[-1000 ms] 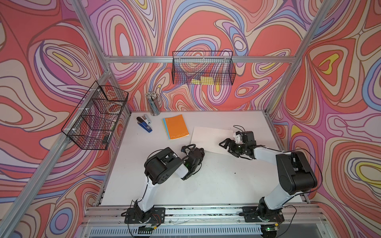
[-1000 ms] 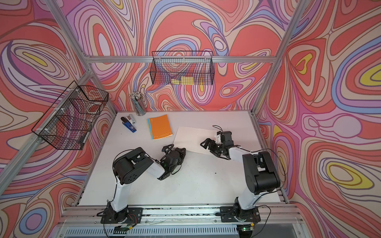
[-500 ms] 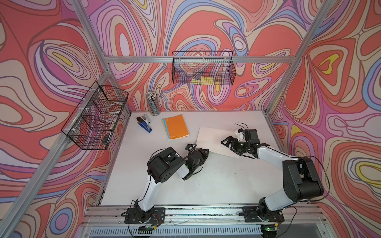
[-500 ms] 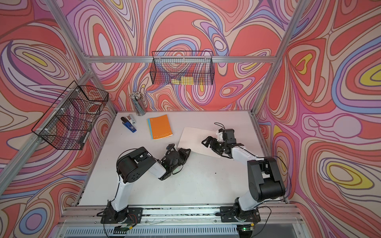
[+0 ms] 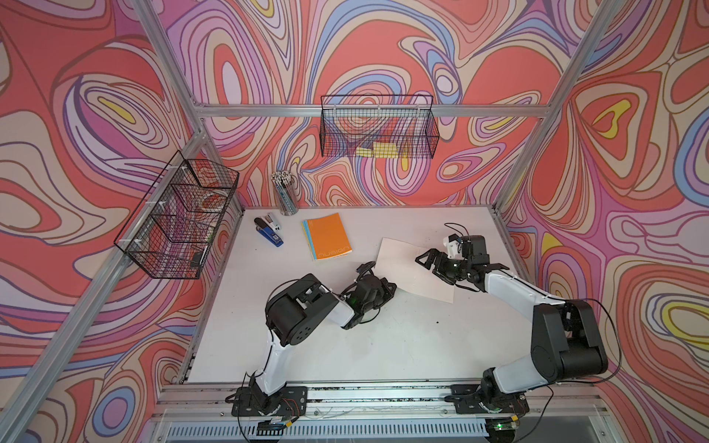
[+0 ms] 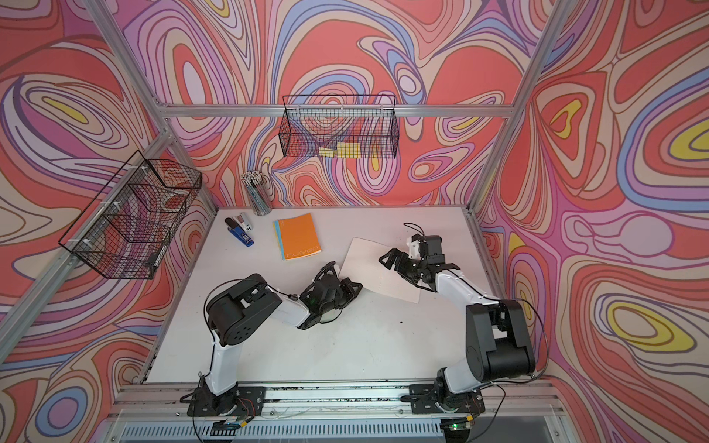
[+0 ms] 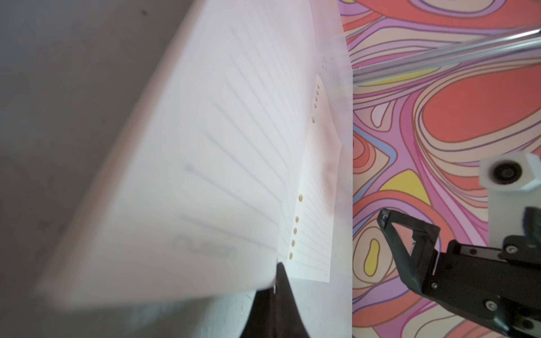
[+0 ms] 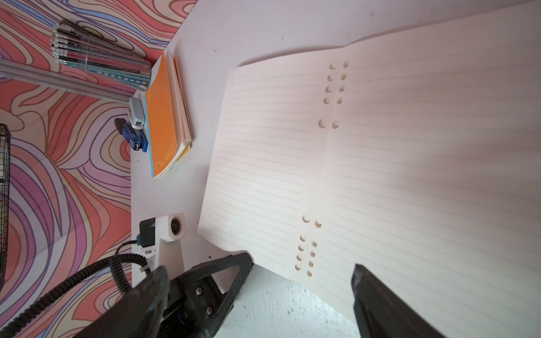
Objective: Close the notebook
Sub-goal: Close the notebook at the center of the board.
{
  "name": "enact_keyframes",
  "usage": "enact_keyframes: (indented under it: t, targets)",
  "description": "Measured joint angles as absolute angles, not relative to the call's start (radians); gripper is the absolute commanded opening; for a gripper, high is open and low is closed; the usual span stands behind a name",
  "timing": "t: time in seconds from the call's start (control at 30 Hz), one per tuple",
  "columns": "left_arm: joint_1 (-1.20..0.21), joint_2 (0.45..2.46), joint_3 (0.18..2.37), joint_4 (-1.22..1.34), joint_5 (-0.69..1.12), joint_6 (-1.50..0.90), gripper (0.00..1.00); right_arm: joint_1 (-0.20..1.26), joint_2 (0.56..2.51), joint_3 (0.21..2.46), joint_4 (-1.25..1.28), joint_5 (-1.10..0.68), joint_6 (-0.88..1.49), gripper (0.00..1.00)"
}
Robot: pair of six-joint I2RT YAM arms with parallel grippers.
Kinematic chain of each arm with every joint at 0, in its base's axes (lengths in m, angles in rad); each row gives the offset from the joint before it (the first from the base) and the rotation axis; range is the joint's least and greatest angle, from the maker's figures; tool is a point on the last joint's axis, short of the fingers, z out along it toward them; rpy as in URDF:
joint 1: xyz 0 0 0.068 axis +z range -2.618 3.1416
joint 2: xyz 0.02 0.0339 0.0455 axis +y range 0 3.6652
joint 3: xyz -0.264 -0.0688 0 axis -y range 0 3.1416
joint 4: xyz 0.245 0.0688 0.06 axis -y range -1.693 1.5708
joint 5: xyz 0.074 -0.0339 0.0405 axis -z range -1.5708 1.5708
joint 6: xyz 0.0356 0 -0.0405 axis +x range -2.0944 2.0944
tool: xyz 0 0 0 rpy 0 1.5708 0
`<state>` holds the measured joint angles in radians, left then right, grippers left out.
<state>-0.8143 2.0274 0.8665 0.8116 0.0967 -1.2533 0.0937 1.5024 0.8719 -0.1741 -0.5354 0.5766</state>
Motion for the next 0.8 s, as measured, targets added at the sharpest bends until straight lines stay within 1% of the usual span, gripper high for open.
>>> enact_keyframes:
  t: [0.23, 0.4, 0.8]
  targets:
    - [-0.818, 1.931, 0.91, 0.607, 0.104, -1.066, 0.0, 0.078, 1.464, 0.872, -0.185, -0.539, 0.569, 0.98]
    - [-0.819, 1.852, 0.914, 0.455, 0.057, -0.922, 0.0, 0.071, 1.441, 0.872, -0.199, -0.54, 0.567, 0.98]
    - [-0.828, 1.568, 0.886, 0.212, -0.257, -0.577, 0.0, 0.066, 1.421, 0.872, -0.203, -0.545, 0.567, 0.98]
